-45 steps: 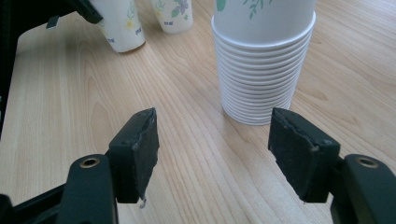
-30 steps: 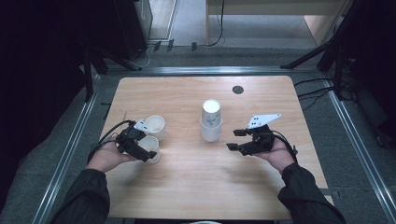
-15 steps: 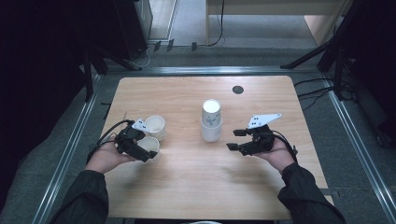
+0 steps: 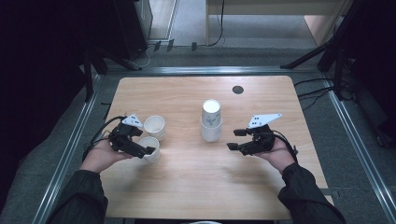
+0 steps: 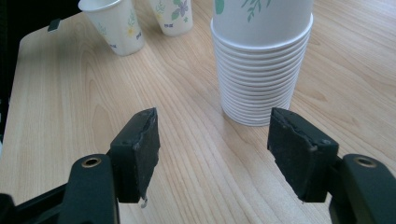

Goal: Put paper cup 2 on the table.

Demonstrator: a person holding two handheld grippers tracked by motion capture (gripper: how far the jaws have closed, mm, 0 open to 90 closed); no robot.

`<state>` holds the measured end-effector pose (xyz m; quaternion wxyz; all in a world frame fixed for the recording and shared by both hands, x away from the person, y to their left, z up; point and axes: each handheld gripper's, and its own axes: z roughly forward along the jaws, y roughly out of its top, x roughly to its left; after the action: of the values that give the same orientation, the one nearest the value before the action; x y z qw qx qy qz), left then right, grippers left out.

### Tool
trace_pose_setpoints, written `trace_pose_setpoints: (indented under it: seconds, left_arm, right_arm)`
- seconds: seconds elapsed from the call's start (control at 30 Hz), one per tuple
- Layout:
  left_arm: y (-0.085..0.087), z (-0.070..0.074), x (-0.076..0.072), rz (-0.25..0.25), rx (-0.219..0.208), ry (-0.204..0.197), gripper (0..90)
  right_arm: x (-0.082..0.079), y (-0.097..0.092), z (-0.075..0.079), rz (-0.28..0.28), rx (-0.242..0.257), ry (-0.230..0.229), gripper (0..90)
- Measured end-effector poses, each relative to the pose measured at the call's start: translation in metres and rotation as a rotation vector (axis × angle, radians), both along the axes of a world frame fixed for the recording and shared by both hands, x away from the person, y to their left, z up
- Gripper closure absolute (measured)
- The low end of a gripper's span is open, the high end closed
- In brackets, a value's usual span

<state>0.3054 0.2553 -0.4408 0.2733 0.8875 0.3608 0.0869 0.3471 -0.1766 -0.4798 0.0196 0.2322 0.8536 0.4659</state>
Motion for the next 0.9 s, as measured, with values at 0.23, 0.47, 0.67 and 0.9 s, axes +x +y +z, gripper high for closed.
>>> trace_pose_setpoints:
  seconds: [0.23,0.47,0.67,0.9]
  left_arm:
    - [0.006,0.011,-0.001,0.011,-0.085,-0.025,13.0]
    - [0.009,0.022,-0.003,0.018,-0.163,-0.062,13.2]
    - [0.000,0.027,-0.004,0.007,-0.197,-0.082,13.2]
    - [-0.016,0.029,-0.005,-0.002,-0.212,-0.098,13.2]
  right_arm:
    - [0.000,0.000,0.000,-0.001,0.002,0.002,34.8]
    - [0.000,-0.001,0.001,0.000,0.002,0.004,35.0]
    - [0.000,-0.001,0.001,0.001,0.005,0.004,35.1]
    - [-0.001,-0.002,0.002,0.003,0.016,0.009,35.0]
